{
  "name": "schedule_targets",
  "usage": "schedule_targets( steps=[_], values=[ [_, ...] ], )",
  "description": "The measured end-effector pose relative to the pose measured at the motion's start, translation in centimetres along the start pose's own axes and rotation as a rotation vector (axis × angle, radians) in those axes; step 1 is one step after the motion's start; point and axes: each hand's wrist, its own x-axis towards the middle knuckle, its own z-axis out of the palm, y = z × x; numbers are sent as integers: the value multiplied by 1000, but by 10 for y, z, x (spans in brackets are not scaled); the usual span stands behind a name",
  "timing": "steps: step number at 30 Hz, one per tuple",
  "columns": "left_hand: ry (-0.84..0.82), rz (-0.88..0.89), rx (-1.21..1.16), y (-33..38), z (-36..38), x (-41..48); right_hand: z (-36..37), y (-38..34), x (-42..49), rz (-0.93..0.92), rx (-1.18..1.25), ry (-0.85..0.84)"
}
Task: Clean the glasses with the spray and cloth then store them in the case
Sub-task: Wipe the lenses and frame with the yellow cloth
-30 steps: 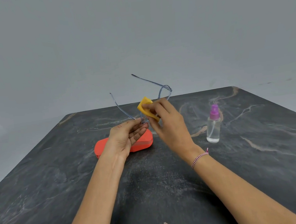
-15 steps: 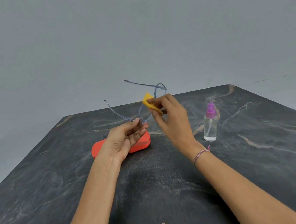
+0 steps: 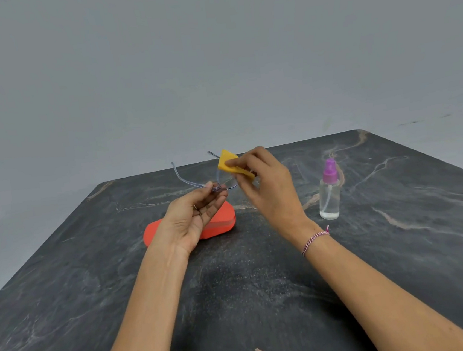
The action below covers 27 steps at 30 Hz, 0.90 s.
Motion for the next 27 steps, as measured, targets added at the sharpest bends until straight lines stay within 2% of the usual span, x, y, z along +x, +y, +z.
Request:
schedule_targets(
  steps=[4,11,17,24,27],
  values=[
    [-7,1,-4,0,0,-1,0,-1,0,3,5,46],
    [-1,23,-49,3,-3,0,11,-12,-8,-115,19,-54],
    [-22,24,-60,2,-1,-1,-2,1,1,-18,-9,78],
    [-23,70,-132,4,-2,-1,10,-12,-6,-190,7,-89],
    [-30,68,-129,4,-1,-1,3,-5,-2,-169,-42,-36]
  ],
)
